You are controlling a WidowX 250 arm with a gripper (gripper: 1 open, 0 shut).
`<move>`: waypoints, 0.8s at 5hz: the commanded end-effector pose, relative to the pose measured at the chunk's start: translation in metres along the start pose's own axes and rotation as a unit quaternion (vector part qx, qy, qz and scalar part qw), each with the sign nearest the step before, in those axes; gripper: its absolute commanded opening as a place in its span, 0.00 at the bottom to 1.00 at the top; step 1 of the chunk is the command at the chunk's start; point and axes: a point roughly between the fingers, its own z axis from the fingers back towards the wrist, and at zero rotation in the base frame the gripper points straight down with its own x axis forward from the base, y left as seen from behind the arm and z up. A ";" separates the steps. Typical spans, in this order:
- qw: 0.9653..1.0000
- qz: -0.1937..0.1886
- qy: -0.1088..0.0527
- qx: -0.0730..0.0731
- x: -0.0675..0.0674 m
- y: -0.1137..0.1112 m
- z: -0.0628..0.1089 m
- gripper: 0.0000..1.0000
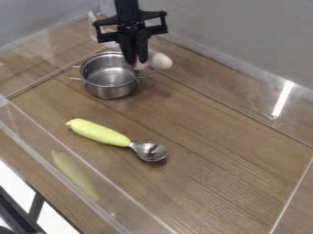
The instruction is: Move mushroom to the left side of the table
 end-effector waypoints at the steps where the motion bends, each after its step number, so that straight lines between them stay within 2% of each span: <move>1: 0.999 0.023 -0.038 -0.015 0.001 -0.003 0.017 0.00; 3: 0.996 0.079 -0.047 -0.013 0.022 0.009 -0.013 0.00; 4: 0.997 0.066 -0.043 -0.014 0.022 -0.001 -0.013 0.00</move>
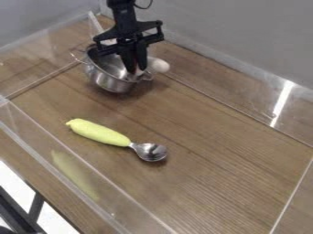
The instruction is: Move mushroom to the left side of the table
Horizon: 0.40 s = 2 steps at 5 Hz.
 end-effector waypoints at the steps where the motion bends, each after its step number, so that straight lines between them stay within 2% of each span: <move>1: 1.000 -0.022 -0.014 -0.017 0.002 -0.018 0.019 0.00; 2: 0.999 -0.042 -0.005 -0.020 -0.002 -0.029 0.030 0.00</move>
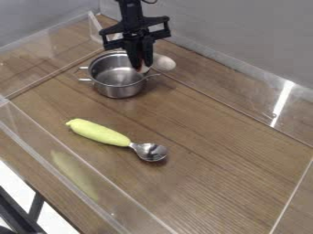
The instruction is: Move mushroom to the left side of the table
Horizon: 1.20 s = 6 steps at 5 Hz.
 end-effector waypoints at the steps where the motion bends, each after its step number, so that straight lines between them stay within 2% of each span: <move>1: 0.999 -0.028 -0.023 -0.018 0.002 -0.018 0.026 0.00; 2: 0.998 -0.049 -0.021 -0.016 0.000 -0.022 0.032 1.00; 3: 0.999 -0.033 -0.027 -0.016 0.005 -0.026 0.028 0.00; 4: 0.999 -0.018 -0.032 -0.016 0.010 -0.033 0.022 1.00; 5: 0.999 0.021 -0.041 -0.018 0.006 -0.035 0.017 1.00; 6: 0.997 0.060 -0.049 -0.020 0.001 -0.038 0.011 1.00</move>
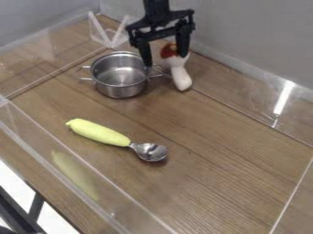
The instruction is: Move mushroom to the left side of the table
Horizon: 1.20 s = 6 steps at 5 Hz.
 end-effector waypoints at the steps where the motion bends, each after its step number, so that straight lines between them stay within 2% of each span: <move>1: 0.999 -0.010 -0.027 -0.017 0.004 -0.002 0.018 1.00; 2: 0.999 -0.016 -0.026 -0.016 0.007 0.005 0.015 1.00; 3: 0.999 0.013 -0.032 -0.015 0.005 0.007 0.009 0.00; 4: 0.998 0.038 -0.038 -0.015 0.001 0.009 0.009 0.00; 5: 0.997 0.069 -0.044 -0.017 0.000 0.018 0.019 0.00; 6: 0.999 0.026 -0.027 -0.019 0.001 0.029 0.030 0.00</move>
